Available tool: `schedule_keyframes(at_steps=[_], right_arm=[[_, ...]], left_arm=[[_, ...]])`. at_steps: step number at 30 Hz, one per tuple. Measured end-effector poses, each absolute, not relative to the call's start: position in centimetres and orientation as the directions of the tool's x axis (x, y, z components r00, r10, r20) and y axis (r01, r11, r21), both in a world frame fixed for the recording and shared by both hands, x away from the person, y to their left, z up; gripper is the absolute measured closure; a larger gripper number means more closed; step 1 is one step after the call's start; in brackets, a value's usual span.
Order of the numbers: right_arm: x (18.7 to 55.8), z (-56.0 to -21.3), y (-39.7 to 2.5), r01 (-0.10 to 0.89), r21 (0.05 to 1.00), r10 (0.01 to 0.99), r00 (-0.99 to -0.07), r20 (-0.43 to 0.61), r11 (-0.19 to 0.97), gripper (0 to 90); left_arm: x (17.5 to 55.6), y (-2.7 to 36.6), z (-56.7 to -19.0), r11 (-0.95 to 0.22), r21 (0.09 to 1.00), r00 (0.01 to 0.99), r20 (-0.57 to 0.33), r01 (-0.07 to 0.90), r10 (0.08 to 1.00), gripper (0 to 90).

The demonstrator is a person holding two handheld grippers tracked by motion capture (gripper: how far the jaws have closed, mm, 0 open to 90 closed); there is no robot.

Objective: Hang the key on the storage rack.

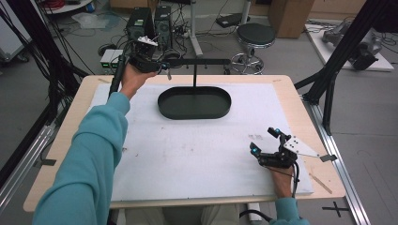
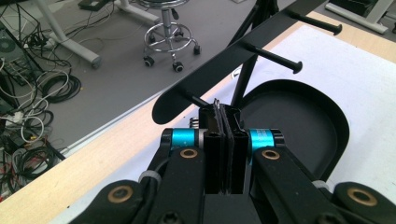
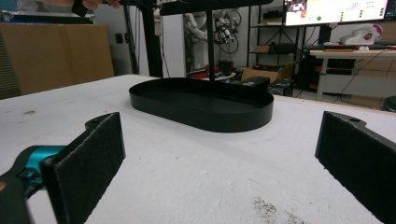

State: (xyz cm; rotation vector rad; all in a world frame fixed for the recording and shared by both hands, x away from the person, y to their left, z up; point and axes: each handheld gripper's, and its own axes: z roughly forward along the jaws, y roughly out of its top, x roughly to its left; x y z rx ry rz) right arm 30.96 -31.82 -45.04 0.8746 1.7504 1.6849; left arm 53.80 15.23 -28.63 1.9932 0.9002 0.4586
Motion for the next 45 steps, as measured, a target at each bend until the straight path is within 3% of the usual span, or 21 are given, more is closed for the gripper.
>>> schedule_keyframes(at_steps=[7, 8, 10, 17, 22, 31, 45], right_arm=[[31.0, -45.1, -31.8, 0.074, 0.997, 0.772, -0.634, 0.047, 0.001, 0.6], [31.0, -45.0, -31.8, 0.076, 0.997, 0.771, -0.635, 0.047, 0.002, 0.6], [31.0, -45.0, -31.8, 0.08, 0.997, 0.771, -0.635, 0.051, 0.0, 0.6], [30.9, -45.0, -31.7, 0.088, 0.996, 0.77, -0.635, 0.057, -0.001, 0.6], [31.0, -45.0, -31.7, 0.094, 0.996, 0.77, -0.636, 0.058, 0.003, 0.6], [31.0, -45.0, -31.7, 0.086, 0.996, 0.776, -0.629, 0.046, 0.011, 0.6], [30.9, -45.0, -31.6, 0.076, 0.997, 0.776, -0.63, 0.035, 0.017, 0.6]], left_arm=[[54.2, 15.6, -29.0, -0.323, 0.857, 0.655, -0.023, 0.402, 0.755, 86.7], [54.3, 15.8, -29.0, -0.305, 0.869, 0.649, -0.024, 0.389, 0.76, 81.4], [54.4, 16.4, -28.9, -0.292, 0.882, 0.644, -0.017, 0.369, 0.765, 59.0], [52.9, 18.7, -29.0, -0.248, 0.917, 0.678, -0.034, 0.314, 0.735, 32.3], [48.1, 20.9, -29.1, -0.201, 0.945, 0.726, -0.051, 0.256, 0.686, 6.9], [37.4, 26.3, -31.9, -0.135, 0.988, 0.766, 0.031, 0.073, 0.642, 1.6], [31.0, 30.5, -40.0, -0.043, 0.997, 0.717, -0.018, 0.067, 0.697, 1.7]])
